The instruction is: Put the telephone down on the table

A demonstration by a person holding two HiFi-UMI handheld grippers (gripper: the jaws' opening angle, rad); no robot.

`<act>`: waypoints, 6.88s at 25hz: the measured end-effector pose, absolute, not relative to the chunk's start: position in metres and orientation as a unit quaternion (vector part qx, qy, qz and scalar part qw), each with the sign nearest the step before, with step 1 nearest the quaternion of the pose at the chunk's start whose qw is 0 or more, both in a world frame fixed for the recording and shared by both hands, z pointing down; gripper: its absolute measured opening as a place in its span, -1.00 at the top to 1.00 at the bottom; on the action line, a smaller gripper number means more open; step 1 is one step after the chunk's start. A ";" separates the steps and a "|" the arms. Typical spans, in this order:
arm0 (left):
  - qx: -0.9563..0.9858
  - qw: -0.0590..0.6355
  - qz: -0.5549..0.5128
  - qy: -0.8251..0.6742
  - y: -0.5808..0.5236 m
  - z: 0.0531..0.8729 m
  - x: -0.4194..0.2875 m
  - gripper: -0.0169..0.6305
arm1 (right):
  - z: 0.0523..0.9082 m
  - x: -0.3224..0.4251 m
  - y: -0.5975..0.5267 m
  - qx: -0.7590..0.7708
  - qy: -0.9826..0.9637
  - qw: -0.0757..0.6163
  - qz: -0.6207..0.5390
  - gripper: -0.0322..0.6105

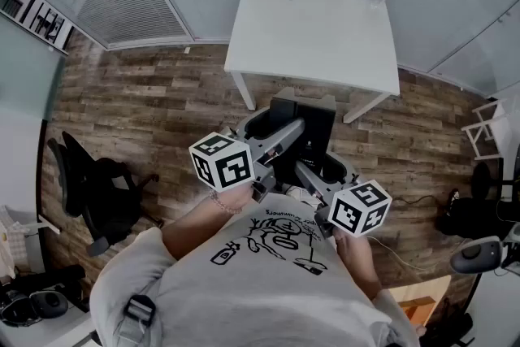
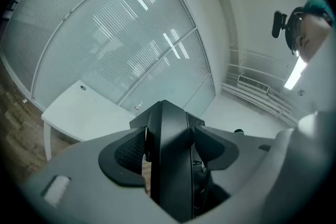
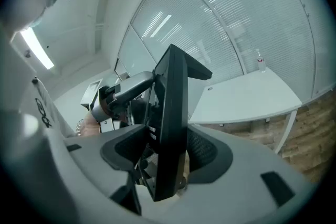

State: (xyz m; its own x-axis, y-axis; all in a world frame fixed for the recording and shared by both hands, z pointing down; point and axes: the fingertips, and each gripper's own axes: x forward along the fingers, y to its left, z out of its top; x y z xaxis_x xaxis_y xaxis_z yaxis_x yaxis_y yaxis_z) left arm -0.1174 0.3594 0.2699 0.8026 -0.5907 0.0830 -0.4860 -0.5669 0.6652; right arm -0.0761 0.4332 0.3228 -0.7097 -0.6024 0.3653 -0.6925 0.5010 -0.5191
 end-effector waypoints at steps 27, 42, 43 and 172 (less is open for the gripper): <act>0.883 0.356 -0.064 -0.300 0.367 0.281 0.007 0.06 | 0.334 0.046 0.441 0.377 -0.859 0.067 0.339 0.19; 0.869 0.377 -0.069 -0.313 0.314 0.297 -0.021 0.06 | 0.345 0.022 0.389 0.361 -0.860 0.076 0.352 0.19; 0.868 0.378 -0.071 -0.314 0.305 0.297 -0.025 0.06 | 0.345 0.019 0.380 0.360 -0.861 0.078 0.351 0.19; 0.817 0.474 -0.015 -0.329 -0.150 0.425 0.021 0.02 | 0.457 0.062 -0.067 0.334 -0.805 0.140 0.470 0.20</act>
State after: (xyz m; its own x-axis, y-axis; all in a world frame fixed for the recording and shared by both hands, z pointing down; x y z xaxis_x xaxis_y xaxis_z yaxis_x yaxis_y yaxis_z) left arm 0.0208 -0.1497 0.4249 0.7833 -0.5514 0.2870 -0.5230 -0.3351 0.7837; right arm 0.0620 -0.0669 0.4571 -0.7383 -0.4057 0.5388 -0.6687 0.3359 -0.6633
